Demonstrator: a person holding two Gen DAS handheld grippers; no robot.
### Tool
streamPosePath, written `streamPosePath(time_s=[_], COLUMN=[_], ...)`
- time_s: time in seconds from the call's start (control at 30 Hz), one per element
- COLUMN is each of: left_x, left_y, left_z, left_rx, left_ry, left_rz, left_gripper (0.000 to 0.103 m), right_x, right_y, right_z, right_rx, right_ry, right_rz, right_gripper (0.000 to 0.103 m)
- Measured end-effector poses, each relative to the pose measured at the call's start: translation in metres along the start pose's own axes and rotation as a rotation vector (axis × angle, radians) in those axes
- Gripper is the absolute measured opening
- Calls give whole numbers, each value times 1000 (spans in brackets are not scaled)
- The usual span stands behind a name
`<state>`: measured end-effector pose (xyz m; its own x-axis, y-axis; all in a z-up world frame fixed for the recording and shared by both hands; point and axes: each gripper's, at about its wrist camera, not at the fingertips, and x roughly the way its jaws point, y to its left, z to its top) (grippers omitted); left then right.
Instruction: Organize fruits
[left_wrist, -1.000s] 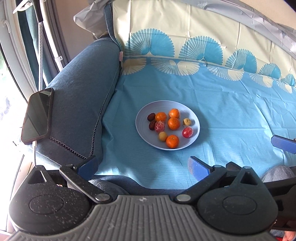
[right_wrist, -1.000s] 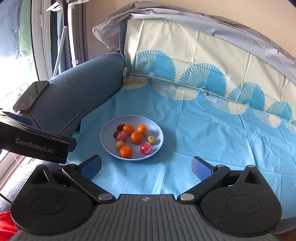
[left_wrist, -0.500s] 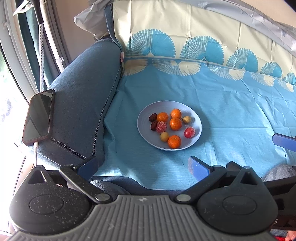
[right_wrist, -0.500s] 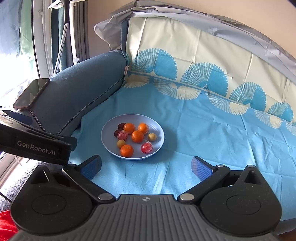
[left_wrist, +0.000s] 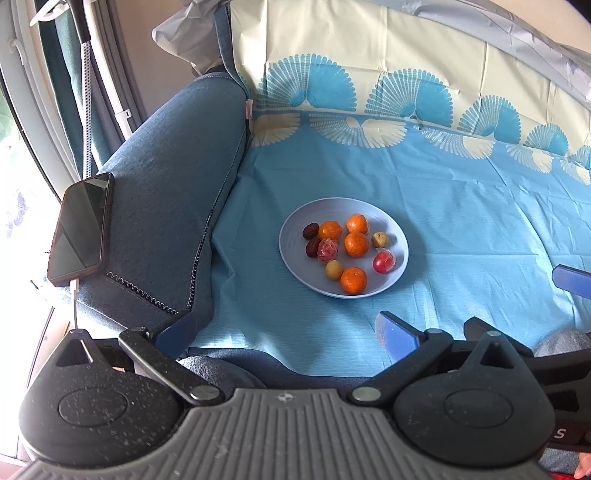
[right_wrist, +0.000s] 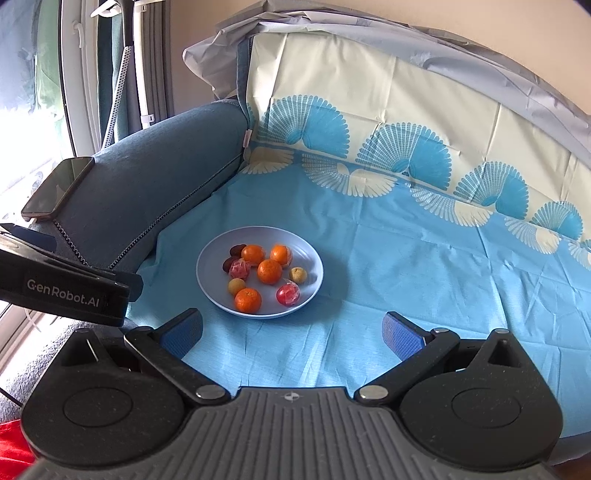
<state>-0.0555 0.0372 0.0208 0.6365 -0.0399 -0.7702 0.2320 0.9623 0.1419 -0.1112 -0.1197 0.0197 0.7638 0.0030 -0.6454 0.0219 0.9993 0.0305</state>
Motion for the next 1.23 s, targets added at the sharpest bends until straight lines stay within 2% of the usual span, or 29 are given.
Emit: streamPosePath(time_s=[1.23], left_x=[6], left_y=[-2], left_z=[-1], left_rx=[9], left_ry=[9], left_rz=[19], left_gripper=[103], right_x=[4], right_y=[-2], right_z=[1], right_rx=[3], right_ry=[9], right_rz=[8], right_gripper=[102])
